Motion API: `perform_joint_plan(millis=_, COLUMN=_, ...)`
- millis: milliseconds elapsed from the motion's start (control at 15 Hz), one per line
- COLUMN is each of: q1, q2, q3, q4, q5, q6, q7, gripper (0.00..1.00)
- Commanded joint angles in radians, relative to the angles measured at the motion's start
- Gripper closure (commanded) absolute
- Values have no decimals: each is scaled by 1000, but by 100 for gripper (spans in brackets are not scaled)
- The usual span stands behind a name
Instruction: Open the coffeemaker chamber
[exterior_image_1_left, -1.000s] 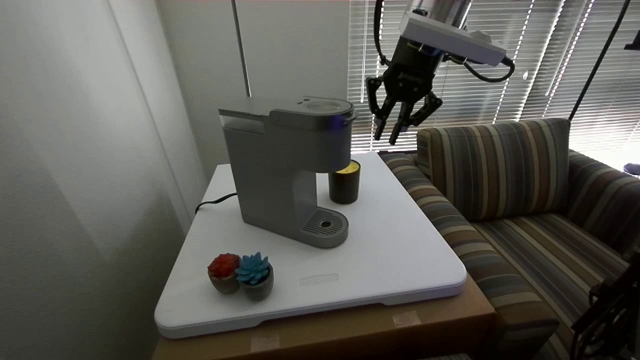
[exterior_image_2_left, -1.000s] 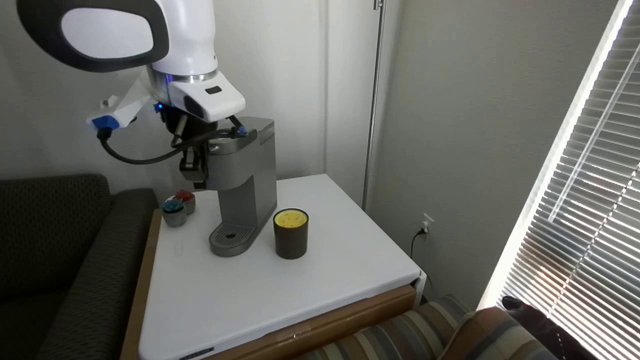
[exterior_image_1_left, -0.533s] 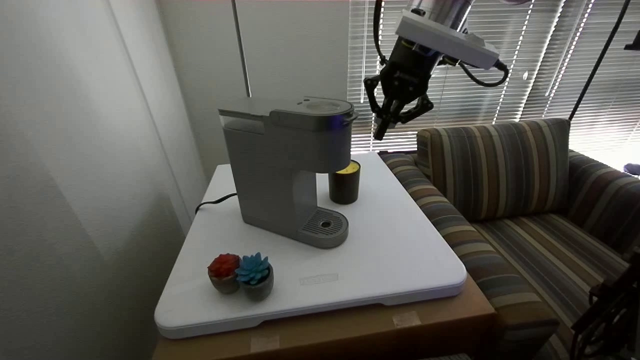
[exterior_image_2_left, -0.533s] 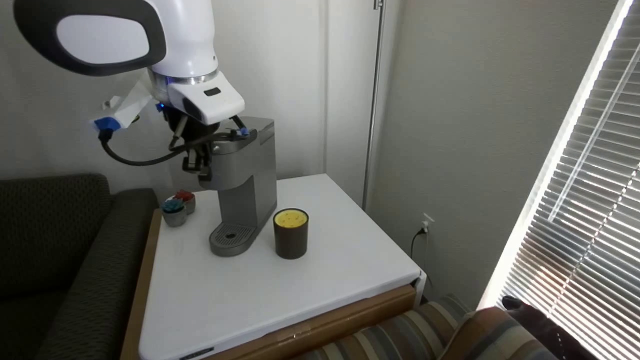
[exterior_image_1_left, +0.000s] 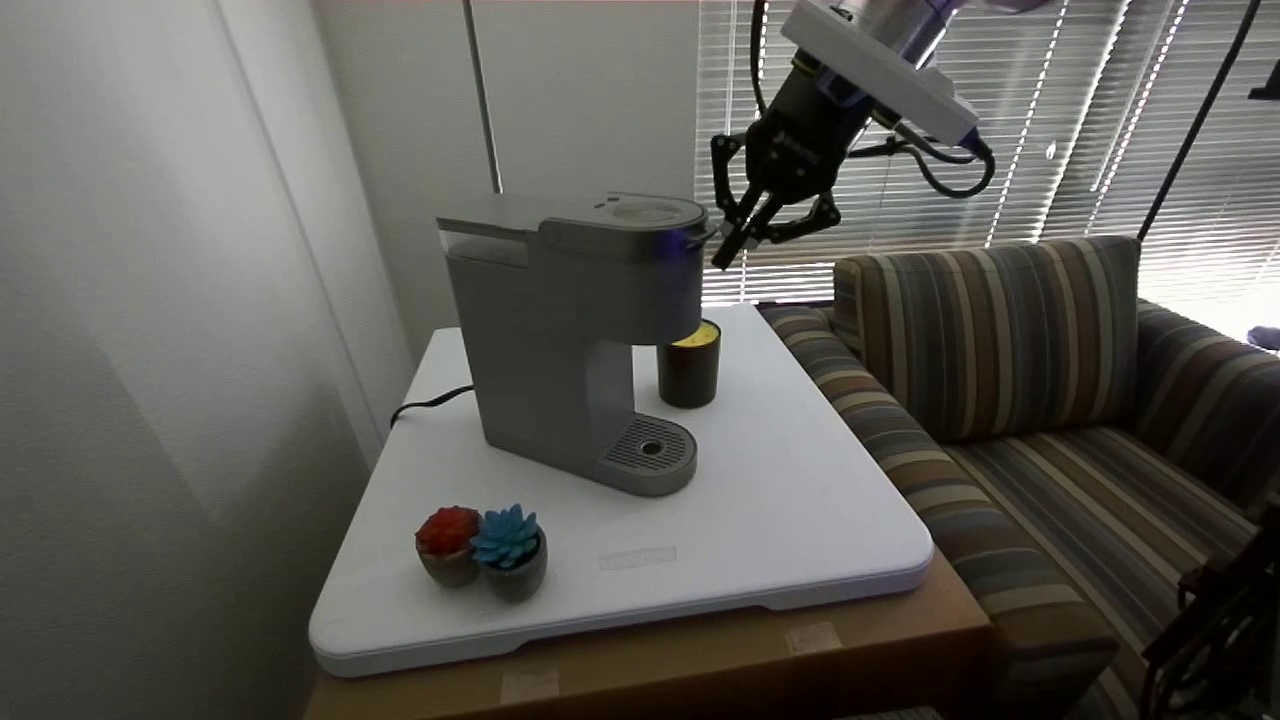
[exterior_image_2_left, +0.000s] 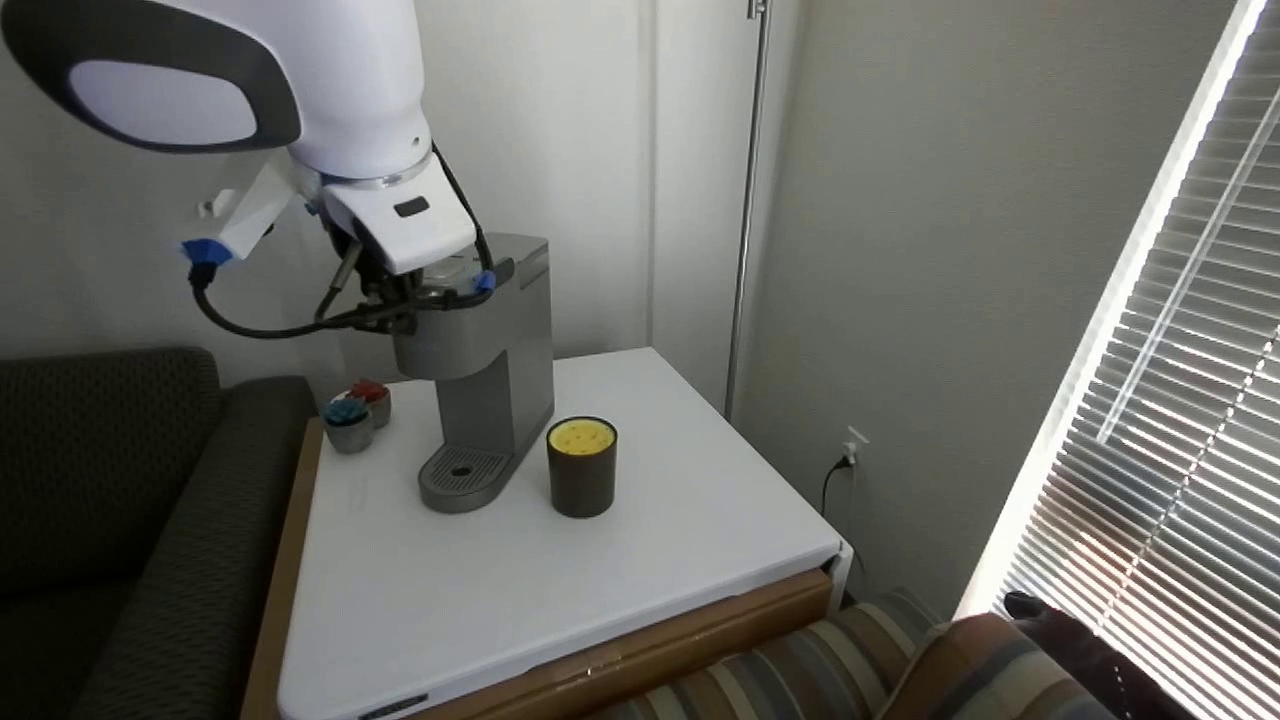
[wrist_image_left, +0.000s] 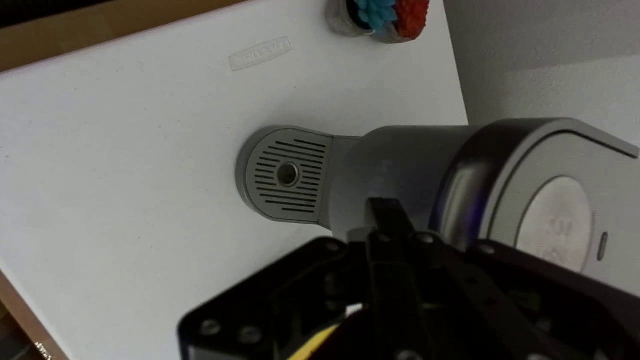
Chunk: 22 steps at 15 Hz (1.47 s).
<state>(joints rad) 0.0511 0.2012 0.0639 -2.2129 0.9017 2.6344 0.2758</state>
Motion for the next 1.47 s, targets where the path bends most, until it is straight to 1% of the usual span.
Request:
perform_joint_plan(millis=0, q1=-13, q2=11, q3=11, q4=-2, q5=80, q6=22, q7=-72, gripper=100)
perform_joint_plan(millis=267, q1=-9, q2=11, q3=8, q4=-2, q5=149, q6=22, q7=-125, gripper=100)
perform_joint_plan(millis=467, q1=-3, q2=-6, q3=8, q4=-7, q5=171, q6=25, q7=-147, gripper=100)
perform_joint_plan(millis=733, q1=19, q2=-43, q3=6, q4=-24, q5=122, q6=71, q7=-136, gripper=100)
perform_joint_plan(millis=1200, q1=44, q2=-93, q3=12, q4=-55, q5=88, q6=135, q7=-113, gripper=100)
perform_joint_plan(millis=1333, q1=51, q2=-105, q3=9, q4=-64, q5=57, q6=161, q7=-87, gripper=100)
perform_joint_plan(millis=1400, q1=58, q2=-104, q3=4, q4=-62, q5=64, q6=161, q7=-94, gripper=100)
